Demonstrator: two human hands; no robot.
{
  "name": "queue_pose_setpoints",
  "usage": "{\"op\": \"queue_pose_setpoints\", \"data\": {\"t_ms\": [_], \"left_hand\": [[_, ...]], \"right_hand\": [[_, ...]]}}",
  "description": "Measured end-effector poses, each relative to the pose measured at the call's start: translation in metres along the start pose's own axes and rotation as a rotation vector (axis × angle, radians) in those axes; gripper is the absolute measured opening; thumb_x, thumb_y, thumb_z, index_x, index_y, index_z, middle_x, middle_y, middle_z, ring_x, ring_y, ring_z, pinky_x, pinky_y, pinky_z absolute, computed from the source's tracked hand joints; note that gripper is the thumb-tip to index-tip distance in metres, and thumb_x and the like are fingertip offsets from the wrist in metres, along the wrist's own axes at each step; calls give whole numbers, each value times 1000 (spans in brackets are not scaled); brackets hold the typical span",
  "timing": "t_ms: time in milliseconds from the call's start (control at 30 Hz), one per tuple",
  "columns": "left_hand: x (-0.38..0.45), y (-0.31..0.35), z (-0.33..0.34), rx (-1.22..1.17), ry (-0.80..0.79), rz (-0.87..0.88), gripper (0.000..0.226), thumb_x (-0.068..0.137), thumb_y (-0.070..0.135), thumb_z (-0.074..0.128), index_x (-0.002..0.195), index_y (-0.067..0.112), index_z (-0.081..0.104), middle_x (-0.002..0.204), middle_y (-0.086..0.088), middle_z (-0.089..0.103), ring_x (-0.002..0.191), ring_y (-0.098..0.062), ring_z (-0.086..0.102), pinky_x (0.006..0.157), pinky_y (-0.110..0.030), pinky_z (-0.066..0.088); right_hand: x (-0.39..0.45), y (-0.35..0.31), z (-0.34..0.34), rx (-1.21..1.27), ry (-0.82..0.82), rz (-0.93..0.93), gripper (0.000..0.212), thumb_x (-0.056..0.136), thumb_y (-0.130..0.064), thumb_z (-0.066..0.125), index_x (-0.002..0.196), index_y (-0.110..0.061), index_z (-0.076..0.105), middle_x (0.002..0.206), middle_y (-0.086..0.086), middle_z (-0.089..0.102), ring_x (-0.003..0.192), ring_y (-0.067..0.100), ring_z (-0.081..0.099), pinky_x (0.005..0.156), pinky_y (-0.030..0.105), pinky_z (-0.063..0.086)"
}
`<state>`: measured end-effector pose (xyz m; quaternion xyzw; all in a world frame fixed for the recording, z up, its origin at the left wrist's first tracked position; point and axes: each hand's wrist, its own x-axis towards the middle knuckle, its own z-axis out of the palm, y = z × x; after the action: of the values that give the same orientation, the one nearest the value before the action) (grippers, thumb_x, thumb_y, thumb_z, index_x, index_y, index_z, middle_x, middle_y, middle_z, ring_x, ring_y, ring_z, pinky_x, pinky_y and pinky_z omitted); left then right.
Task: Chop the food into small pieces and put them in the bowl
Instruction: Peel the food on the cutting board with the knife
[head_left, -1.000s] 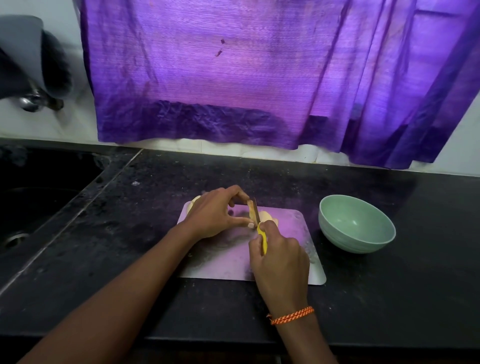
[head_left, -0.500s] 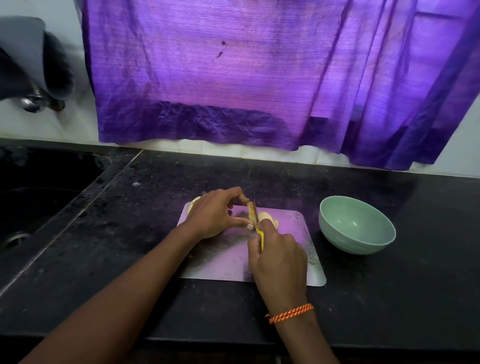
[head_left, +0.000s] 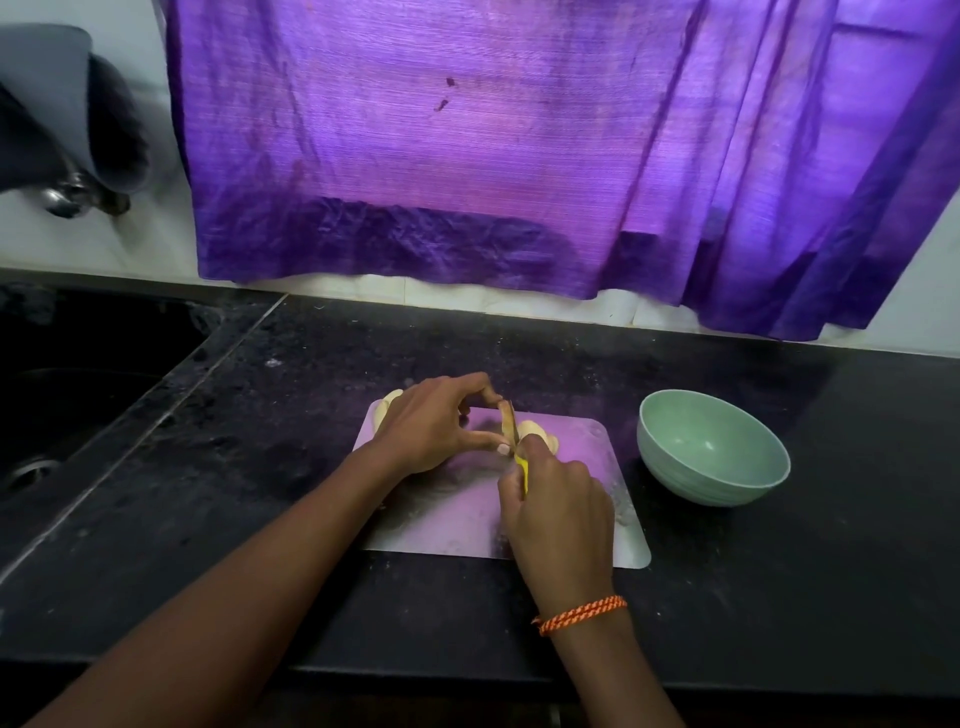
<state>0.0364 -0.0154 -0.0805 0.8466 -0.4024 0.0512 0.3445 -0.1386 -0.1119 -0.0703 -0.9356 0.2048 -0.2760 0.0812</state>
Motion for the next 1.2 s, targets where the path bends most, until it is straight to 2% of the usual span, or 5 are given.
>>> {"op": "queue_pose_setpoints", "data": {"t_ms": [167, 367, 500, 1033, 1200], "left_hand": [[1, -4, 1, -14, -26, 0, 56, 68, 78, 79, 108, 41, 66, 101, 18, 74, 86, -9, 65, 72, -40, 56], [2, -8, 1, -40, -43, 18, 62, 66, 88, 67, 109, 44, 66, 107, 21, 74, 88, -8, 66, 74, -44, 58], [2, -7, 0, -42, -57, 21, 58, 71, 82, 74, 114, 43, 67, 111, 21, 74, 89, -8, 66, 77, -44, 59], [-3, 4, 4, -25, -82, 43, 56, 77, 68, 69, 128, 50, 56, 115, 31, 68, 94, -1, 65, 84, -33, 53], [-2, 3, 3, -22, -61, 6, 51, 79, 69, 63, 125, 47, 61, 111, 23, 71, 95, -4, 65, 82, -36, 53]], "right_hand": [[12, -1, -6, 55, -30, -3, 24, 105, -32, 50, 126, -25, 59, 99, 3, 66, 72, 19, 41, 50, 22, 14], [9, 2, -1, 68, -46, 2, 21, 100, -30, 57, 119, -24, 63, 86, 4, 65, 65, 20, 40, 57, 29, 29], [6, 1, -1, 54, -99, -8, 23, 103, -28, 54, 125, -23, 61, 91, 4, 64, 67, 18, 38, 49, 23, 17], [-2, -3, -19, -26, -251, 40, 34, 107, -28, 40, 140, -26, 47, 100, 2, 59, 76, 22, 37, 51, 29, 19], [-10, 2, -22, 7, -263, 71, 39, 106, -31, 41, 145, -26, 44, 104, 3, 62, 80, 20, 41, 67, 31, 29]]}}
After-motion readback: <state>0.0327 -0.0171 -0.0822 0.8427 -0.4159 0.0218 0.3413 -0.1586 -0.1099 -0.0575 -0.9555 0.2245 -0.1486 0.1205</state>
